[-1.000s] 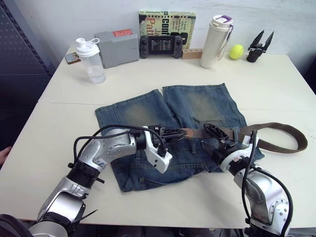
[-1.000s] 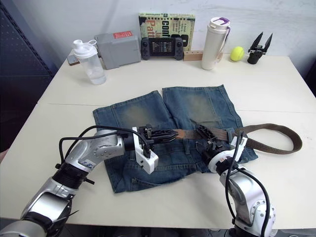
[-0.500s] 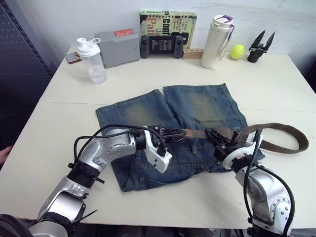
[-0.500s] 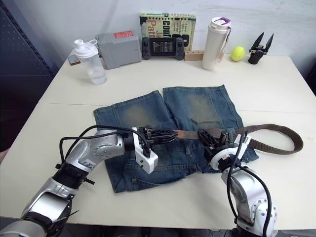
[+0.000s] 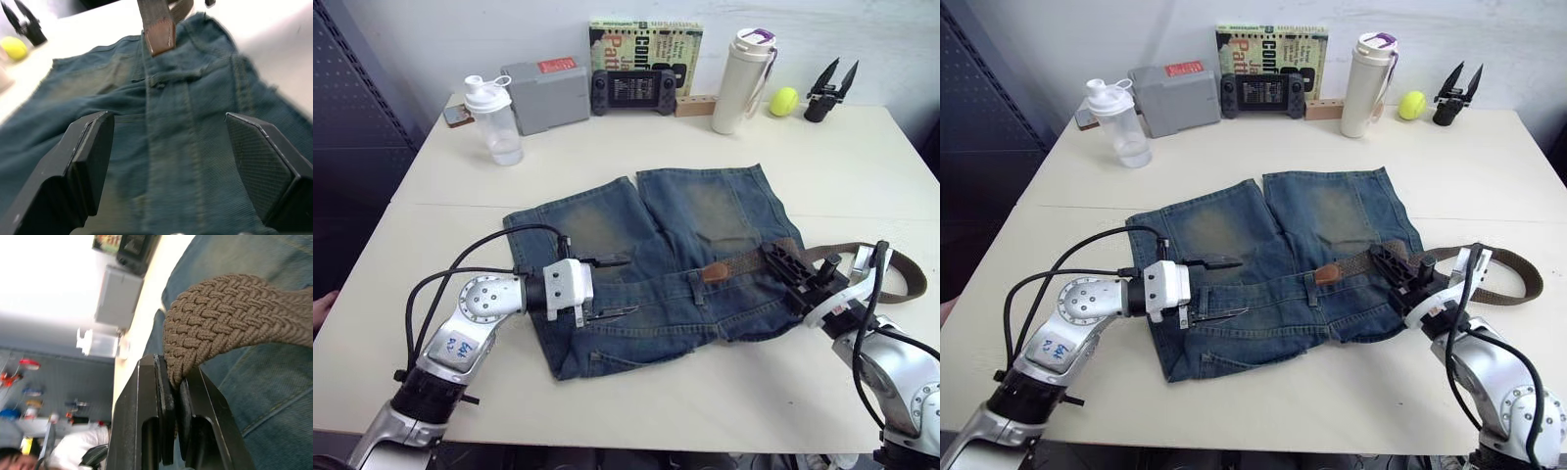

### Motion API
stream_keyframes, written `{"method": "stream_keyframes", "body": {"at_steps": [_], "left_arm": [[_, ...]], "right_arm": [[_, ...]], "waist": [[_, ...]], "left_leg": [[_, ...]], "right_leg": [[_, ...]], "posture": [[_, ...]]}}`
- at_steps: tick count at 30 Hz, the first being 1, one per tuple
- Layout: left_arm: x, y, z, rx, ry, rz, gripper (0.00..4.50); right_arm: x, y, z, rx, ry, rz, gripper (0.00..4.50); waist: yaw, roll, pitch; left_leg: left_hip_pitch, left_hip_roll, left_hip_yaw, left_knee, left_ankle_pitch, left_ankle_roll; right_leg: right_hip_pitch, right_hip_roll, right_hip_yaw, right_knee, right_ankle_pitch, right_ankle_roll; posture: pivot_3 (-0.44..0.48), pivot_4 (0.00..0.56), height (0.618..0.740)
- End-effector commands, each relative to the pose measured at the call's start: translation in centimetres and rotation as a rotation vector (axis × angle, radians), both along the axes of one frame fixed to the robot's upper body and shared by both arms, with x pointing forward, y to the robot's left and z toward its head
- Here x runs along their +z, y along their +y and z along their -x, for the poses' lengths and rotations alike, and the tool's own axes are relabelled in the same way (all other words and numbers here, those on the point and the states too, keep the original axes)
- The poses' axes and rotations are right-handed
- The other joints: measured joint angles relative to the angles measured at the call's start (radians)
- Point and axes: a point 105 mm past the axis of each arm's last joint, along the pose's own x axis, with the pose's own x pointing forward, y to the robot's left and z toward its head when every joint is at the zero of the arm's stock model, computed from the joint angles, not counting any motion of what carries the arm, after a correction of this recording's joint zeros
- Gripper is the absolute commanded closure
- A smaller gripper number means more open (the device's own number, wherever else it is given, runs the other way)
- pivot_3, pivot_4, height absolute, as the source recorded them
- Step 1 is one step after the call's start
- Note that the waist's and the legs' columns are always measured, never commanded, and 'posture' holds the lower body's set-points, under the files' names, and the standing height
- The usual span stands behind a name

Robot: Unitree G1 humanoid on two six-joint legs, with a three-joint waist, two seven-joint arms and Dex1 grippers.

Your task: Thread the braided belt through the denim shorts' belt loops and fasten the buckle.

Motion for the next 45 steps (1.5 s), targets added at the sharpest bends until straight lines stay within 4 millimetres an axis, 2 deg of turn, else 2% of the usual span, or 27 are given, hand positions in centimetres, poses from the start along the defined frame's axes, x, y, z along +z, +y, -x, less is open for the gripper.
{"method": "stream_keyframes", "body": {"at_steps": [1,9,22,29,35,42,45], "left_arm": [[1.5,-0.2,1.0,-0.028,0.070,0.073,0.55],[1.8,-0.5,1.7,-0.016,0.117,0.097,0.55],[1.9,-0.4,1.5,0.010,0.119,0.094,0.55],[2.0,-0.4,1.3,0.019,0.113,0.091,0.55],[1.9,-0.3,1.0,0.025,0.105,0.078,0.55],[1.3,-0.9,0.8,0.007,0.036,0.008,0.55],[0.7,-1.6,0.2,-0.009,-0.073,-0.063,0.55]], "right_arm": [[0.2,-0.3,0.0,0.006,-0.035,0.043,4.50],[-1.5,0.3,0.1,0.003,-0.025,0.177,4.50],[-3.4,1.8,-0.7,-0.028,-0.017,0.157,4.50],[-2.4,0.0,-1.2,-0.089,-0.050,0.209,4.50],[-2.6,2.0,-0.8,-0.022,-0.037,0.206,4.50],[-5.0,6.2,-0.1,0.073,0.063,0.164,4.50],[-6.4,7.4,0.0,0.100,0.136,0.135,4.50]], "waist": [[0.003,0.000,0.000],[0.013,0.001,0.000],[0.014,0.001,0.001],[0.017,0.001,0.001],[0.015,0.002,0.001],[0.014,0.002,0.001],[0.014,0.002,0.001]], "left_leg": [[0.000,0.000,0.000,0.000,0.000,0.000],[0.000,0.000,0.001,0.000,0.000,0.000],[0.001,-0.001,0.002,0.000,0.000,0.000],[0.000,-0.001,0.002,0.000,0.000,0.000],[0.000,-0.001,0.002,0.000,0.000,0.000],[0.000,-0.001,0.002,-0.001,0.000,0.000],[0.001,-0.001,0.002,-0.001,0.000,0.000]], "right_leg": [[0.000,0.001,0.000,0.000,0.000,0.000],[0.000,0.001,0.001,-0.001,0.000,0.000],[0.000,0.002,0.001,-0.001,0.000,0.000],[0.000,0.002,0.002,-0.001,0.000,0.000],[0.000,0.002,0.002,-0.001,0.000,0.000],[0.000,0.003,0.002,-0.001,0.000,0.000],[0.000,0.003,0.002,-0.001,0.000,0.000]], "posture": [[0.000,0.150,0.731],[0.000,0.150,0.731],[0.000,0.150,0.731],[0.000,0.150,0.731],[0.000,0.150,0.731],[0.000,0.150,0.731],[0.000,0.150,0.731]]}}
